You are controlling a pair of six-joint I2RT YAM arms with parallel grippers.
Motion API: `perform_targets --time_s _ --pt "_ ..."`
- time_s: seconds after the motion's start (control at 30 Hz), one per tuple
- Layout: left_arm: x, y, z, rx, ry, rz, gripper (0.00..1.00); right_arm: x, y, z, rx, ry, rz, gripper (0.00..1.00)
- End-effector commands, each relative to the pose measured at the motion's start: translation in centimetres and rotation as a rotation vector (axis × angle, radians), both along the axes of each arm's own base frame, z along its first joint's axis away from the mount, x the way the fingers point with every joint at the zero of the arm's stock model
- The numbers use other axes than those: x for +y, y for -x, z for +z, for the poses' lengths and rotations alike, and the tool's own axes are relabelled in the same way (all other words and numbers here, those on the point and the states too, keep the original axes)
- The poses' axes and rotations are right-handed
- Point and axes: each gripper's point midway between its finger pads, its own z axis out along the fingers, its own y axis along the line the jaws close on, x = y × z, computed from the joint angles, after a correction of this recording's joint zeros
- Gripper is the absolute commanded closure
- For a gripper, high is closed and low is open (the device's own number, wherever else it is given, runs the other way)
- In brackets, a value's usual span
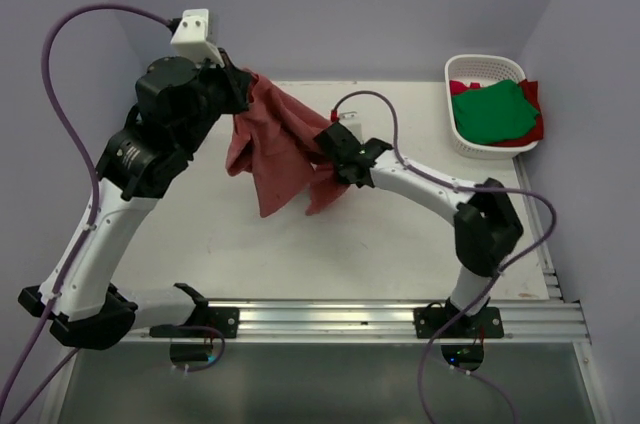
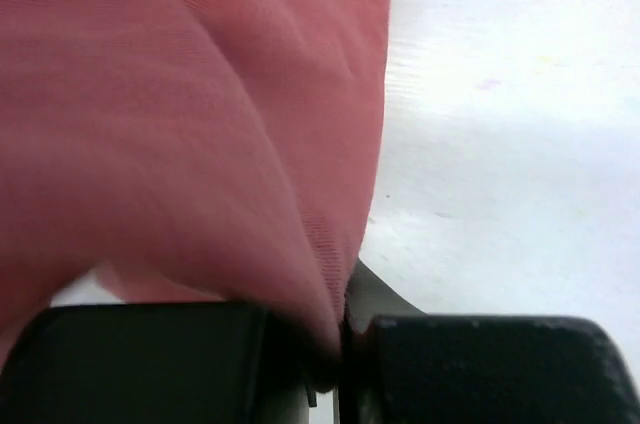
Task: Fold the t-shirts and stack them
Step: Flatten out the tshirt
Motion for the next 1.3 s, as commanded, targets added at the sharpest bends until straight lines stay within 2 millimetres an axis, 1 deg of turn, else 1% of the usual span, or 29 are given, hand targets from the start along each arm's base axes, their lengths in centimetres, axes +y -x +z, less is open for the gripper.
perform_targets --time_s 0.0,0.03,0.07,0.1,0.2,0.23,0.27,0.3,0.33,0.37,0.4,0.43,0.5,0.53,0.57,0.6,0.63,0.67,0.77,0.8,0.87,0.9,0.93,1.0,1.1,1.17,1.2,1.23,1.27 --pt "2.8 1.0 2.4 -0.085 0.004 0.071 1.0 -3.6 1.8 9.4 -0.155 -0.011 0.016 1.0" --pt "3.4 1.3 2.4 -0.087 0.002 0.084 1.0 -4.6 2.8 12.3 -0.198 -0.03 0.049 1.0" --pt "4.1 1.3 2.0 -0.08 -0.009 0.113 1.0 -5.9 3.8 13.0 -0.186 0.001 0.054 1.0" --pt "4.8 1.9 2.1 -0.085 -0.01 0.128 1.0 -7.1 4.7 15.4 -0.225 -0.015 0.05 1.0" --pt "6.8 2.9 1.5 -0.077 -0.026 0.201 1.0 -9.9 6.7 18.8 -0.252 0.023 0.071 1.0" --pt "7.7 3.7 1.9 -0.088 -0.018 0.22 1.0 -11.0 7.6 20.7 -0.287 0.015 0.067 1.0" --pt "8.7 4.2 2.0 -0.09 -0.021 0.256 1.0 -12.2 8.2 22.5 -0.314 0.017 0.05 1.0" --pt "9.4 4.8 2.3 -0.099 -0.017 0.275 1.0 -12.9 8.6 23.7 -0.339 0.009 0.039 1.0" --pt "10.9 5.9 3.3 -0.126 0.003 0.313 1.0 -13.9 9.4 26.4 -0.396 -0.033 0.025 1.0" --pt "11.4 6.6 3.7 -0.131 0.007 0.322 1.0 -14.4 9.9 27.3 -0.408 -0.042 0.026 1.0" --pt "12.2 7.6 4.4 -0.151 0.023 0.332 1.0 -14.8 10.3 28.4 -0.429 -0.06 0.03 1.0" --pt "12.8 8.4 5.7 -0.177 0.047 0.338 1.0 -15.3 10.9 30.3 -0.468 -0.1 0.029 1.0" --pt "13.4 9.4 6.4 -0.189 0.056 0.336 1.0 -15.1 11.4 31.7 -0.489 -0.136 0.059 1.0" --pt "13.7 10.0 7.4 -0.208 0.068 0.327 1.0 -15.3 11.7 32.9 -0.51 -0.159 0.061 1.0" --pt "13.8 10.2 7.6 -0.206 0.063 0.324 1.0 -15.1 11.6 33.3 -0.516 -0.161 0.073 1.0" --pt "13.7 10.1 7.4 -0.198 0.053 0.323 1.0 -14.9 11.4 33.1 -0.508 -0.151 0.08 1.0" --pt "13.7 10.1 7.4 -0.198 0.044 0.325 1.0 -14.6 11.2 33.5 -0.513 -0.154 0.084 1.0" --pt "13.6 9.8 7.1 -0.188 0.034 0.325 1.0 -14.0 10.5 32.9 -0.496 -0.133 0.089 1.0" --pt "12.9 8.5 5.8 -0.151 -0.006 0.332 1.0 -13.5 9.4 32.5 -0.473 -0.09 0.075 1.0" --pt "12.4 7.7 5.1 -0.127 -0.027 0.329 1.0 -12.5 8.8 32.2 -0.454 -0.084 0.09 1.0" --pt "11.5 7.2 4.4 -0.089 -0.041 0.298 1.0 -12.3 8.8 32.0 -0.423 -0.074 0.097 1.0" --pt "11.1 7.0 4.7 -0.085 -0.036 0.286 1.0 -11.6 8.7 32.2 -0.411 -0.089 0.12 1.0" --pt "10.7 7.1 4.7 -0.078 -0.03 0.264 1.0 -11.6 9.1 32.0 -0.389 -0.085 0.134 1.0" --pt "10.7 7.6 5.5 -0.092 -0.008 0.247 1.0 -11.5 9.6 32.5 -0.387 -0.106 0.157 1.0" --pt "10.5 8.1 5.5 -0.076 -0.001 0.228 1.0 -11.2 10.7 32.3 -0.355 -0.121 0.222 0.96" --pt "11.2 8.0 4.9 -0.059 -0.025 0.265 1.0 -11.2 10.7 31.2 -0.316 -0.08 0.234 0.95" --pt "11.5 7.8 4.5 -0.049 -0.041 0.285 1.0 -11.4 10.5 30.6 -0.299 -0.051 0.229 0.97" --pt "11.8 7.7 4.2 -0.036 -0.054 0.305 1.0 -11.7 10.2 29.5 -0.26 0.005 0.209 1.0" --pt "11.5 7.5 4.0 -0.024 -0.06 0.299 1.0 -11.5 10.1 29.0 -0.24 0.01 0.213 1.0"
